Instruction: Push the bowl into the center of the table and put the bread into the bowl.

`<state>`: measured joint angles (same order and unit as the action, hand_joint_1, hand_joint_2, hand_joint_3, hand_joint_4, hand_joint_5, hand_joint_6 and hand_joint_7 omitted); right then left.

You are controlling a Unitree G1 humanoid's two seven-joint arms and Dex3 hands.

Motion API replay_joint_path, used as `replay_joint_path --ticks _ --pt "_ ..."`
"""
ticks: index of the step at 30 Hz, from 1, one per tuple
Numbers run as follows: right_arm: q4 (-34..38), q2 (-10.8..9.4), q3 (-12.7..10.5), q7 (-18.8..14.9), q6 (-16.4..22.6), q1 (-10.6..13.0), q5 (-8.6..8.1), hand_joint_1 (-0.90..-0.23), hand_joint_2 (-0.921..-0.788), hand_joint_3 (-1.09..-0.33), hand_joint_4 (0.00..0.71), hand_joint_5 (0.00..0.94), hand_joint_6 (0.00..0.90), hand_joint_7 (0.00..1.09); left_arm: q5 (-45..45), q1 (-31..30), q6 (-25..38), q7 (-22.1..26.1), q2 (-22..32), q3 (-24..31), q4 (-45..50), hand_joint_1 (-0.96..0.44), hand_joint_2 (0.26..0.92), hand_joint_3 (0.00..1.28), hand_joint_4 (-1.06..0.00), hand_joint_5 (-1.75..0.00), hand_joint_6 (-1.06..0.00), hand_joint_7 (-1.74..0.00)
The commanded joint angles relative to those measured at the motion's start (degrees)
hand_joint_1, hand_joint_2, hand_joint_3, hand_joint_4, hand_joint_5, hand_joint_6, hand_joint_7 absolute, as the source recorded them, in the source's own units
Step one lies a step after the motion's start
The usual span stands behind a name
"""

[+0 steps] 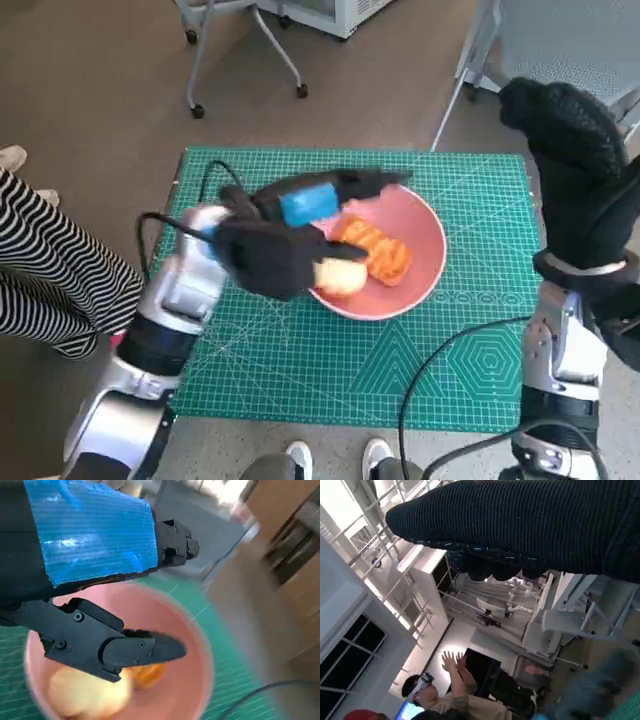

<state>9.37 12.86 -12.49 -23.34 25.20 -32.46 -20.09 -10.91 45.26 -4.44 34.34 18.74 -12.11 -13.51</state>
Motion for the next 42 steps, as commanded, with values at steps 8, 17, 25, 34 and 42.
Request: replay_joint_path --ticks 8,17,25,34,42 --pt "0.4 0.5 0.6 0.0 0.0 -0.9 0.87 -0.645 -0.921 -0.667 0.127 0.001 -0.001 0.61 16.1 -2.2 -11.7 -8.5 -8.7 11.8 0.2 -0.88 0.921 0.84 0.0 0.0 -0.05 -0.03" --pt "-0.3 0.3 1.7 1.2 0.1 -1.7 3.13 -0.653 -0.921 -0.662 0.13 0.002 0.001 0.61 20.9 -3.2 -19.6 -11.1 -13.4 14.2 -3.2 -0.84 0.921 0.73 0.0 0.0 -0.07 -0.06" --pt "-0.9 0.7 2.3 1.7 -0.2 -2.5 3.85 -0.66 -0.921 -0.663 0.133 0.003 0.003 0.61 22.4 -3.9 -20.1 -11.0 -13.8 14.7 -3.1 -0.81 0.921 0.61 0.0 0.0 -0.07 -0.1" --pt "-0.7 0.2 3.2 3.2 -0.2 -3.3 5.74 -0.647 -0.921 -0.667 0.14 0.006 0.005 0.61 22.9 -4.5 -22.4 -12.1 -15.5 15.2 -3.7 -0.79 0.921 0.54 0.0 0.0 0.0 -0.25" --pt "-0.3 0.1 3.6 4.5 -1.0 -3.7 5.83 -0.656 -0.921 -0.67 0.146 0.008 0.007 0.61 22.3 -4.7 -24.4 -13.0 -15.8 15.5 -5.0 -0.77 0.921 0.54 -0.01 0.0 0.0 -0.25"
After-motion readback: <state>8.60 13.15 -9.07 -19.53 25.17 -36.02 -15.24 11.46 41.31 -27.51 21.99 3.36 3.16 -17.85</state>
